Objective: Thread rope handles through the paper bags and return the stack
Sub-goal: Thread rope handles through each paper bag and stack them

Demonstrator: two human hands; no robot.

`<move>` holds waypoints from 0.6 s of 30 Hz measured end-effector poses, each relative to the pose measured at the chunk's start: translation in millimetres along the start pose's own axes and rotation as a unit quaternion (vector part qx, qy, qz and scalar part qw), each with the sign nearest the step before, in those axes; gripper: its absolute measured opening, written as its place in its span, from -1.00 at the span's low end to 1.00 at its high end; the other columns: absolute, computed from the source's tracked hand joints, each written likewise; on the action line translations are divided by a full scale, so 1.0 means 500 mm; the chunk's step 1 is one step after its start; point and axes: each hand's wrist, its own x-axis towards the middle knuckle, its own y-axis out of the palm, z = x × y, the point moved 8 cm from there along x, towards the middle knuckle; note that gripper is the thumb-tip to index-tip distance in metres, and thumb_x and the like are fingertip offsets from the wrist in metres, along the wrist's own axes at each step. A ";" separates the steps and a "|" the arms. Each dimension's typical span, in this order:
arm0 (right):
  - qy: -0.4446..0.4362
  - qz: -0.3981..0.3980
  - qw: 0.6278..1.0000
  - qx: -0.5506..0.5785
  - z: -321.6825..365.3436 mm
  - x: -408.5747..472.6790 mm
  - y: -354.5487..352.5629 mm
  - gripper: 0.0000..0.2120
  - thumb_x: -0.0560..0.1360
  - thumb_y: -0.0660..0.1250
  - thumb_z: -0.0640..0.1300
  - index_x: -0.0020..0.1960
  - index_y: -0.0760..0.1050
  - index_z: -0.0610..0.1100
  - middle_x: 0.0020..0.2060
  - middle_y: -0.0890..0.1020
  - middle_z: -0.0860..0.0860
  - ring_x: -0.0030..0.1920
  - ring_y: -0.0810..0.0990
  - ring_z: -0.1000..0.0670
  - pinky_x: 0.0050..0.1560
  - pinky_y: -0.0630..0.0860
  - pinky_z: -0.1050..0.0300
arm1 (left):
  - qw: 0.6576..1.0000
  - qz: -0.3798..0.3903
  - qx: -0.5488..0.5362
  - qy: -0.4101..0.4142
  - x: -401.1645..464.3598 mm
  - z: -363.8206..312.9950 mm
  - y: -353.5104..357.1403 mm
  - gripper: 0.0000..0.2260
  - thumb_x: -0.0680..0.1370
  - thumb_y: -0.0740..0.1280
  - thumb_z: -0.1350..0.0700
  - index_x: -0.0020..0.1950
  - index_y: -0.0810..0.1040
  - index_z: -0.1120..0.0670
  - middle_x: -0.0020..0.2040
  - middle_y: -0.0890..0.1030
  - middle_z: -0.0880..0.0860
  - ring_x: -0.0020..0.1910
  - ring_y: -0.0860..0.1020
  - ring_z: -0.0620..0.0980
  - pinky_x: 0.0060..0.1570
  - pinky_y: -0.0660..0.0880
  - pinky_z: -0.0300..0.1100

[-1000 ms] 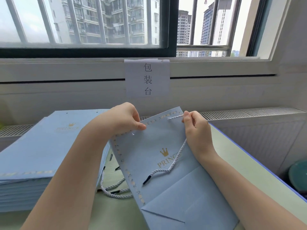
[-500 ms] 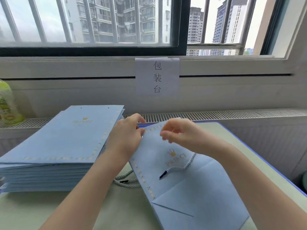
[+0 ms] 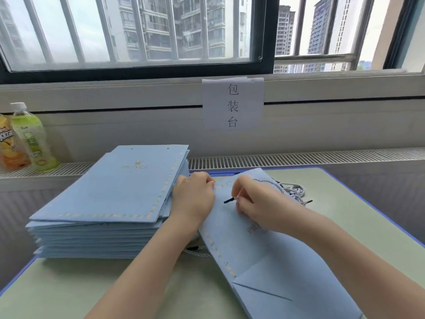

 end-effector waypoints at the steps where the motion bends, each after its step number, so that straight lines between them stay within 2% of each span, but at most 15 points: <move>1: -0.013 -0.023 1.000 0.007 0.003 0.004 0.000 -0.85 0.55 0.08 -0.23 0.03 0.36 -0.05 -0.19 0.58 -0.06 -0.30 0.45 -0.02 -0.32 0.40 0.12 | 1.000 0.008 -0.014 -0.001 0.001 0.000 0.001 -0.81 0.59 0.20 0.13 -0.01 0.61 0.12 -0.15 0.61 0.01 0.09 0.47 0.16 -0.04 0.39 -0.09; 3: -0.045 -0.049 0.998 0.011 0.009 0.009 0.003 -0.79 0.56 0.07 -0.28 0.09 0.42 -0.11 -0.31 0.50 0.04 -0.39 0.40 0.15 -0.36 0.32 0.23 | 0.998 0.029 -0.048 0.003 0.001 -0.010 0.002 -0.82 0.57 0.22 0.17 -0.08 0.62 0.12 -0.22 0.58 -0.03 0.02 0.53 0.11 -0.11 0.40 -0.13; 5: -0.064 -0.074 0.995 0.024 0.009 0.012 0.004 -0.79 0.57 0.08 -0.30 0.07 0.47 -0.15 -0.41 0.39 0.13 -0.43 0.40 0.24 -0.38 0.30 0.30 | 0.993 0.057 -0.101 -0.003 -0.001 -0.020 0.004 -0.78 0.54 0.20 0.26 0.00 0.64 0.13 -0.09 0.63 0.02 0.00 0.56 0.01 -0.06 0.43 -0.19; 7: -0.078 -0.106 0.991 0.033 0.007 0.012 -0.003 -0.83 0.57 0.14 -0.27 0.04 0.49 -0.17 -0.43 0.39 0.12 -0.41 0.41 0.25 -0.36 0.29 0.33 | 0.982 0.082 -0.168 -0.011 -0.006 -0.026 0.003 -0.70 0.49 0.16 0.36 0.07 0.62 0.14 -0.07 0.60 0.05 -0.07 0.53 -0.07 -0.11 0.39 -0.24; 10: -0.096 -0.164 0.981 0.039 0.006 0.008 -0.022 -0.89 0.55 0.21 -0.24 -0.02 0.51 -0.16 -0.40 0.45 0.12 -0.35 0.42 0.21 -0.30 0.31 0.33 | 0.963 0.101 -0.247 -0.021 -0.014 -0.031 -0.004 -0.63 0.44 0.13 0.42 0.02 0.61 0.09 -0.18 0.58 0.03 -0.21 0.49 -0.09 -0.20 0.37 -0.26; 13: -0.110 -0.190 0.975 0.029 0.013 0.006 -0.034 -0.93 0.53 0.25 -0.22 -0.10 0.51 -0.14 -0.35 0.47 0.16 -0.30 0.44 0.24 -0.26 0.33 0.37 | 0.952 0.119 -0.282 -0.022 -0.019 -0.036 -0.005 -0.63 0.43 0.16 0.41 -0.06 0.59 -0.01 -0.21 0.60 0.08 -0.24 0.47 0.00 -0.16 0.37 -0.19; 15: -0.121 -0.201 0.972 0.010 0.018 0.004 -0.038 -0.94 0.51 0.27 -0.22 -0.14 0.49 -0.15 -0.34 0.46 0.16 -0.29 0.43 0.23 -0.24 0.33 0.38 | 0.945 0.126 -0.300 -0.023 -0.021 -0.037 -0.005 -0.69 0.39 0.22 0.34 -0.11 0.59 -0.05 -0.23 0.61 0.07 -0.25 0.48 0.02 -0.15 0.39 -0.16; 18: -0.131 -0.210 0.969 -0.021 0.024 0.002 -0.038 -0.92 0.49 0.28 -0.22 -0.18 0.44 -0.15 -0.33 0.43 0.14 -0.31 0.40 0.20 -0.28 0.29 0.32 | 0.941 0.119 -0.315 -0.022 -0.021 -0.037 -0.008 -0.72 0.34 0.23 0.28 -0.15 0.59 -0.08 -0.26 0.60 0.05 -0.25 0.50 0.02 -0.14 0.41 -0.14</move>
